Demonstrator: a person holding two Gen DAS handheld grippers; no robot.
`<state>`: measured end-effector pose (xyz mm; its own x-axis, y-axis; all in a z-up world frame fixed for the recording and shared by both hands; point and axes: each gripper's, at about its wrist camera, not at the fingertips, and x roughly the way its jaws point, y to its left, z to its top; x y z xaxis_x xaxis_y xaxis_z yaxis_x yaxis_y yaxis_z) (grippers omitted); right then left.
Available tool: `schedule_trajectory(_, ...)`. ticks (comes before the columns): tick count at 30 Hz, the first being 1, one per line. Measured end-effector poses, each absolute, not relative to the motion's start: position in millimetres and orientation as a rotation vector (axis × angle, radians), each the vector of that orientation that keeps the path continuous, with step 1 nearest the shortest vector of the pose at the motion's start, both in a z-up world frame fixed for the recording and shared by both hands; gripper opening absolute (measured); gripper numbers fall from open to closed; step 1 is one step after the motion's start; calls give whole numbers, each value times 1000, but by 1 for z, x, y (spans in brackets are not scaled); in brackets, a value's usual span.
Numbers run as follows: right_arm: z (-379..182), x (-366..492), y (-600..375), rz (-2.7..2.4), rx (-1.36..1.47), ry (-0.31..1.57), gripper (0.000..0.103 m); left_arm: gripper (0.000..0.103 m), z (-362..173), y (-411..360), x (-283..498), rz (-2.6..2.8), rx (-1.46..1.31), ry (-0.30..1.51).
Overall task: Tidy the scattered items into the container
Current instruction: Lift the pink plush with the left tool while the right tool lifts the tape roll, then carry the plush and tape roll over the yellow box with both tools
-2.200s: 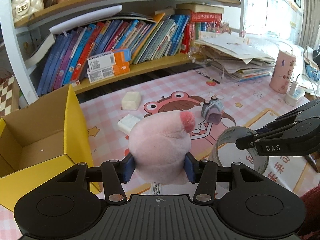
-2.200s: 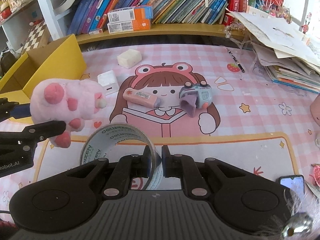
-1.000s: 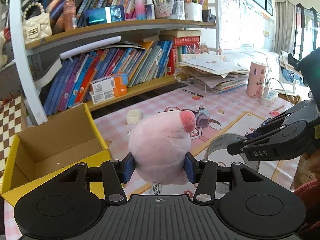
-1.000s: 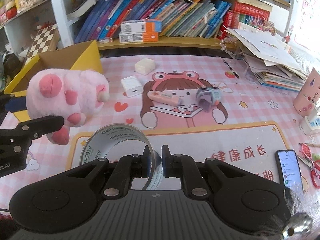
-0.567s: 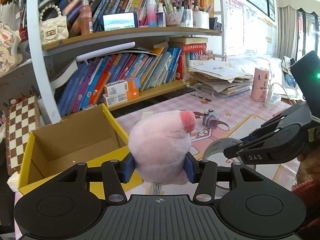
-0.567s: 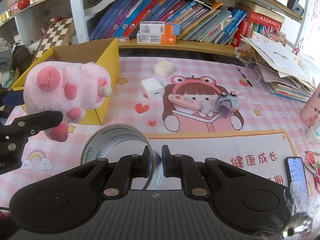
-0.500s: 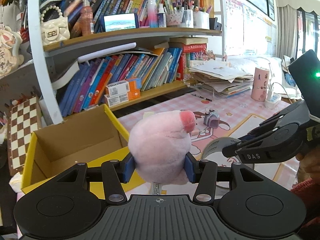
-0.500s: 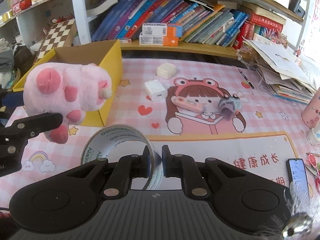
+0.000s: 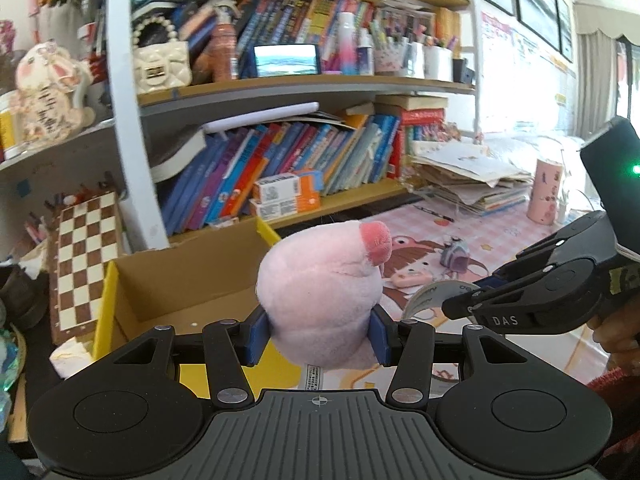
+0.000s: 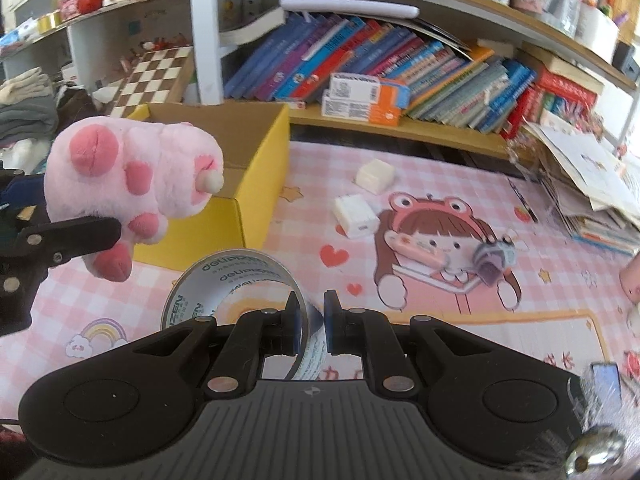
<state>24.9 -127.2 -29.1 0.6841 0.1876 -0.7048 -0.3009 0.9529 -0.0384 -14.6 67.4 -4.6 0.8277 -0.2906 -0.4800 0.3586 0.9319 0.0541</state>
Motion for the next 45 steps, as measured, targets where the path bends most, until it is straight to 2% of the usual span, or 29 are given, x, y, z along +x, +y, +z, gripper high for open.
schedule_trajectory(26,23,64,-83,413,-240,660,11,49,20,122,1,-179,55,409)
schedule_trajectory(45,34,101,-59,458,-254,623,11,49,24,134,28,-139,45,383)
